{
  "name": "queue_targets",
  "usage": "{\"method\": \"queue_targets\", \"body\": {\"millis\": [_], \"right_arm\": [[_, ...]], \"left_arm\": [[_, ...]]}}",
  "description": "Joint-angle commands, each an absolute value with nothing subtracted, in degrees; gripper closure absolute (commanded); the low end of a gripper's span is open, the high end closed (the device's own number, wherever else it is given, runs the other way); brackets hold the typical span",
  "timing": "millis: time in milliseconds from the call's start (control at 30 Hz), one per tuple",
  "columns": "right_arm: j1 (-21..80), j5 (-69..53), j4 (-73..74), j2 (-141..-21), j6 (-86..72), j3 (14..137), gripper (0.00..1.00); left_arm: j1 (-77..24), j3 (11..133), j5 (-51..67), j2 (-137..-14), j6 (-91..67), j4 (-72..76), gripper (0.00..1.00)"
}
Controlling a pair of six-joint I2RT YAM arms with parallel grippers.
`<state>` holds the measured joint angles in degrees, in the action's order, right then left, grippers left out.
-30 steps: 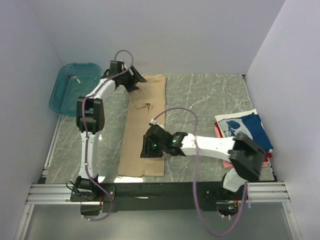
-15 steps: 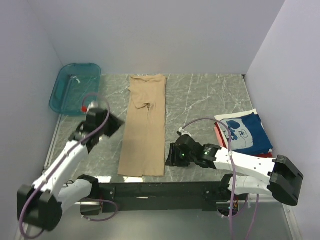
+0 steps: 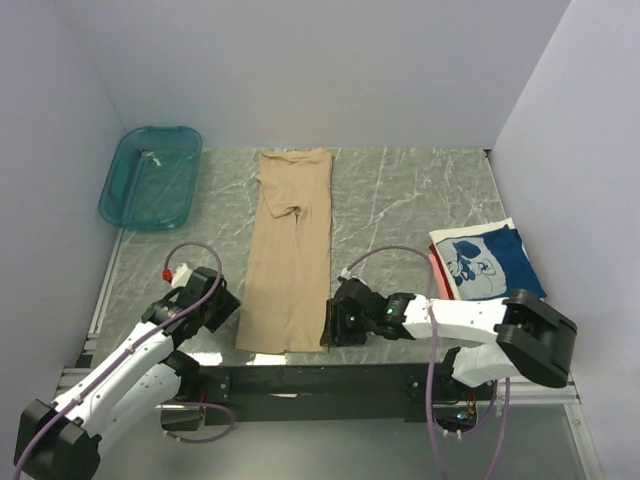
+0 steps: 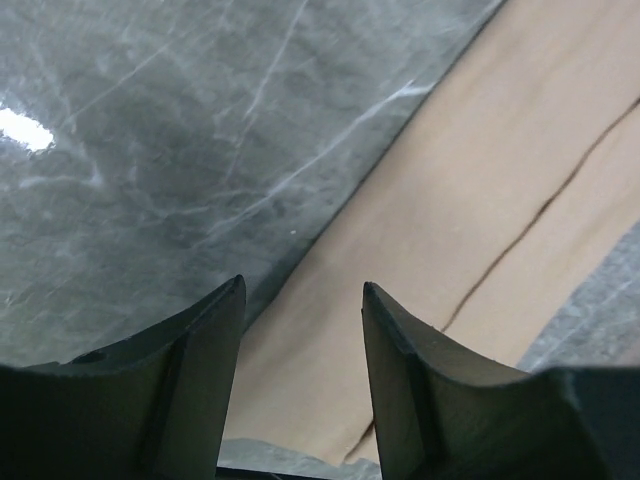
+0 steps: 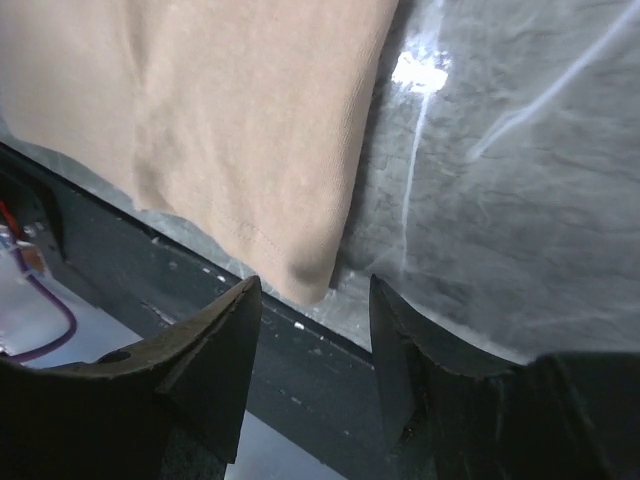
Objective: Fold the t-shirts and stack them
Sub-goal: Fold the tshirt
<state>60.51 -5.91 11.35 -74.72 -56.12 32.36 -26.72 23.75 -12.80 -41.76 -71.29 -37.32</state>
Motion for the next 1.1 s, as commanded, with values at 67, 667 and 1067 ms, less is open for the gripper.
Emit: {"method": "queue_targets", "body": {"millis": [67, 667, 1067], "right_arm": [[62.8, -6.3, 7.1, -80.1, -58.5, 34.3, 0.5], [54.2, -6.5, 16.2, -67.5, -50.9, 26.6, 1.0], [53.0, -9.5, 17.0, -63.7, -49.7, 23.6, 1.0]], "left_arm": [[-28.6, 21.5, -14.9, -40.5, -74.5, -37.6, 0.44], [-41.6, 16.4, -8.6, -36.9, -78.9, -37.6, 0.5], [-52.6, 15.3, -5.0, -38.1, -82.5, -35.8, 0.52]]}}
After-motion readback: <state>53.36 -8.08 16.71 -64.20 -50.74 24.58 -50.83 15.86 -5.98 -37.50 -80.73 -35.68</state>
